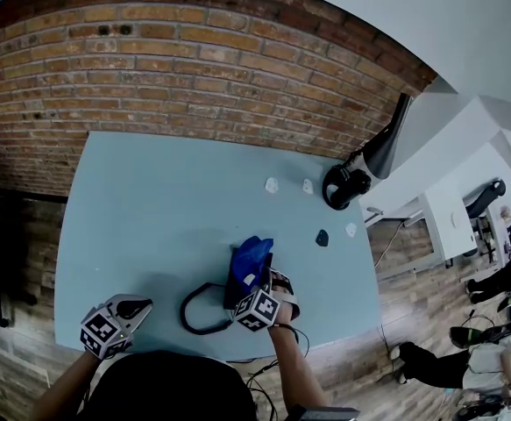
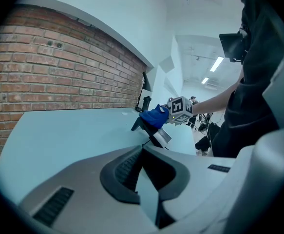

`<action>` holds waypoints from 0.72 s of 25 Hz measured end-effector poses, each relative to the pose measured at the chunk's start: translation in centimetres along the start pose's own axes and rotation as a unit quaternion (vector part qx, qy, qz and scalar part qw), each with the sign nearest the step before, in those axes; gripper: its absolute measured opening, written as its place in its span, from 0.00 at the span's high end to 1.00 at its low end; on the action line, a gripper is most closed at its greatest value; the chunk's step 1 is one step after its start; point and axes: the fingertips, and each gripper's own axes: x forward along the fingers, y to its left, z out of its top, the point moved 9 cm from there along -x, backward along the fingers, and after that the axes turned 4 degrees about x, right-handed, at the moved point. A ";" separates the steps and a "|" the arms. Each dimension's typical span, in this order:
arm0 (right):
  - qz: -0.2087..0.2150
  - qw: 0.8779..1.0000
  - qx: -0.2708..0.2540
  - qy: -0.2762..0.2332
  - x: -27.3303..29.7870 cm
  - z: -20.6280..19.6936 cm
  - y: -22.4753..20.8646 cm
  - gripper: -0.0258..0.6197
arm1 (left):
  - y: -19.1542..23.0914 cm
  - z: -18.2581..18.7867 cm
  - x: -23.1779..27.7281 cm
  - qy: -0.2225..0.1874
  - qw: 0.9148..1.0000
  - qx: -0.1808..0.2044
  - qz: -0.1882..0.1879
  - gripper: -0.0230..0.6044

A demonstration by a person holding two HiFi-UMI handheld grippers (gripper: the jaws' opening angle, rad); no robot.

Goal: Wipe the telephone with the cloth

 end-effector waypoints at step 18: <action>0.000 1.000 0.019 -0.005 -0.6 -0.8 2.1 0.82 | 0.1 -0.4 0.2 0.006 1.000 -0.003 -0.005 0.93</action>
